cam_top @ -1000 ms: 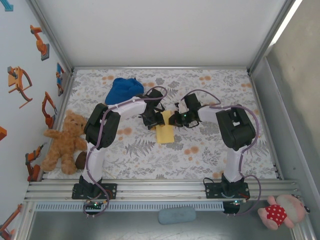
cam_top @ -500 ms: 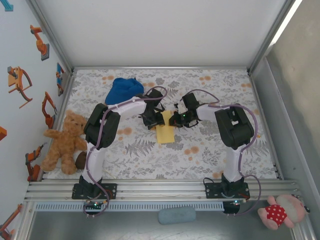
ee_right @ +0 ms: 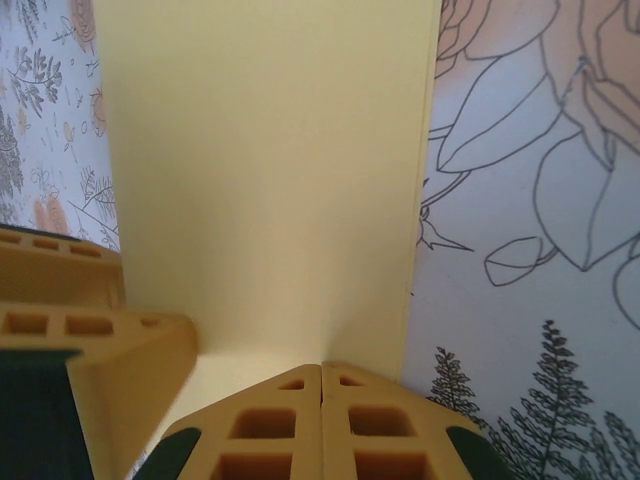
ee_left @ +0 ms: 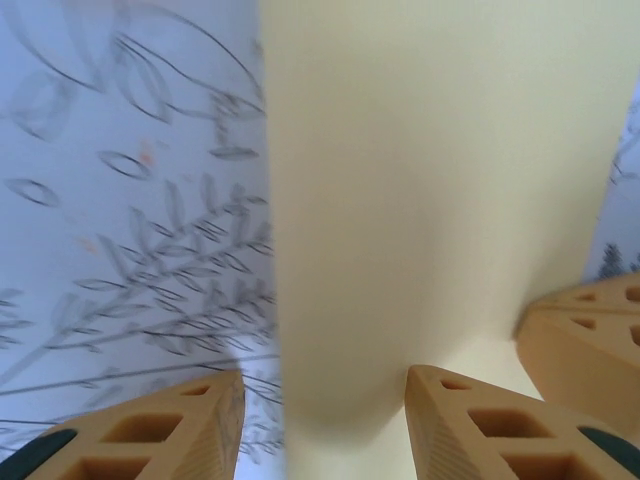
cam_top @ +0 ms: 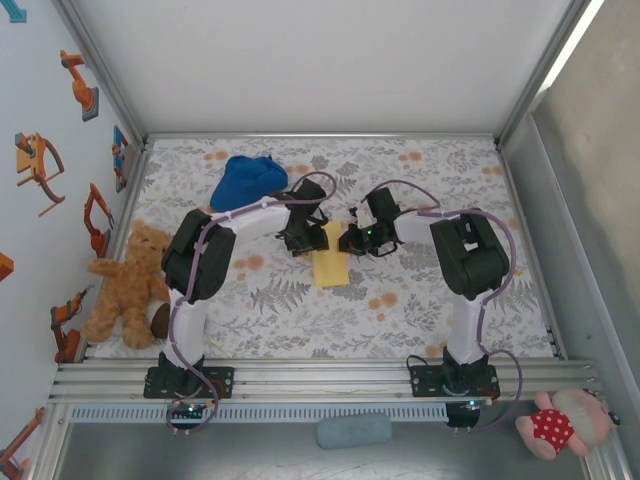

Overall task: Fold a paper plane with a square sheet of paper (pick it up from the middle)
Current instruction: Hold the square sheet of paper at the center of the table, then first fold the square sheet of paper in half at the center of the table.

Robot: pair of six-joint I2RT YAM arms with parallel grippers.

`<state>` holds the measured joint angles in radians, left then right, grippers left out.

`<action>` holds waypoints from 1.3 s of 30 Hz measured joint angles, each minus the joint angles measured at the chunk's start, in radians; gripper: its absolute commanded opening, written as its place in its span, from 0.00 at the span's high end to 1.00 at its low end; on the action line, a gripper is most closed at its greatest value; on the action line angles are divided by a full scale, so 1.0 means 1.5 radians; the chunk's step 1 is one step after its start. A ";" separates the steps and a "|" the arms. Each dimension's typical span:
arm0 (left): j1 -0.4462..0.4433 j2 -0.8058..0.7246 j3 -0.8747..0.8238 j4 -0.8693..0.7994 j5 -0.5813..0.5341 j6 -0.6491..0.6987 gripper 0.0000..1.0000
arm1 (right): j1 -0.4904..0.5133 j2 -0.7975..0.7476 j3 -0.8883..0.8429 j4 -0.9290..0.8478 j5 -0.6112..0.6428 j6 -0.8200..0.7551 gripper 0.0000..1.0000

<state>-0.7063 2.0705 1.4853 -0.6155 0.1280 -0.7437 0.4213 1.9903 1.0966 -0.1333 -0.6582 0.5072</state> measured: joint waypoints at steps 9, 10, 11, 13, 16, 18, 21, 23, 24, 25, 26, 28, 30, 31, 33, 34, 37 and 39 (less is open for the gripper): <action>0.012 -0.149 -0.051 0.061 0.015 0.013 0.60 | 0.001 -0.005 -0.006 0.005 0.007 0.000 0.99; 0.012 -0.169 -0.065 0.079 0.030 0.012 0.64 | 0.001 -0.005 -0.006 0.005 0.007 0.000 0.99; 0.012 -0.183 -0.076 0.095 0.046 0.010 0.66 | 0.001 -0.005 -0.006 0.005 0.007 0.000 0.99; 0.012 -0.195 -0.094 0.135 0.081 0.004 0.73 | 0.001 -0.004 -0.005 0.005 0.007 0.000 0.99; 0.012 -0.184 -0.122 0.180 0.129 -0.010 0.80 | 0.001 -0.004 -0.005 0.005 0.008 0.000 1.00; 0.012 -0.170 -0.138 0.197 0.150 -0.020 0.84 | 0.001 -0.004 -0.005 0.005 0.007 0.000 1.00; 0.013 -0.140 -0.153 0.214 0.179 -0.030 0.89 | 0.001 -0.004 -0.005 0.005 0.007 0.000 1.00; 0.014 -0.121 -0.156 0.224 0.196 -0.037 0.90 | 0.001 -0.003 -0.005 0.005 0.006 0.000 1.00; 0.014 -0.112 -0.156 0.230 0.203 -0.040 0.91 | 0.001 -0.002 -0.005 0.005 0.005 0.000 1.00; 0.014 -0.106 -0.156 0.236 0.210 -0.042 0.91 | 0.001 -0.002 -0.005 0.006 0.004 0.000 1.00; 0.014 -0.100 -0.156 0.242 0.214 -0.045 0.91 | 0.001 -0.002 -0.005 0.006 0.003 0.000 1.00; 0.015 -0.089 -0.155 0.247 0.222 -0.048 0.92 | 0.001 -0.001 -0.005 0.006 0.002 0.000 1.00; 0.016 -0.077 -0.153 0.248 0.225 -0.050 0.92 | 0.000 -0.001 -0.005 0.005 0.001 0.000 1.00; 0.017 -0.070 -0.151 0.247 0.226 -0.050 0.92 | 0.000 0.000 -0.005 0.006 0.000 0.000 1.00; 0.019 -0.055 -0.145 0.246 0.227 -0.050 0.93 | 0.000 0.001 -0.004 0.005 0.000 0.000 1.00; 0.020 -0.047 -0.143 0.246 0.227 -0.050 0.93 | 0.000 0.001 -0.004 0.005 0.000 0.000 1.00; 0.023 -0.035 -0.143 0.245 0.227 -0.050 0.93 | 0.000 0.001 -0.004 0.005 0.000 0.000 1.00; 0.026 -0.034 -0.142 0.243 0.228 -0.050 0.93 | 0.000 0.001 -0.003 0.004 0.000 0.000 1.00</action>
<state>-0.6666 2.0201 1.2716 -0.2516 0.4698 -0.8192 0.4213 1.9911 1.0916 -0.1272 -0.6582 0.5068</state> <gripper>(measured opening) 0.075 0.050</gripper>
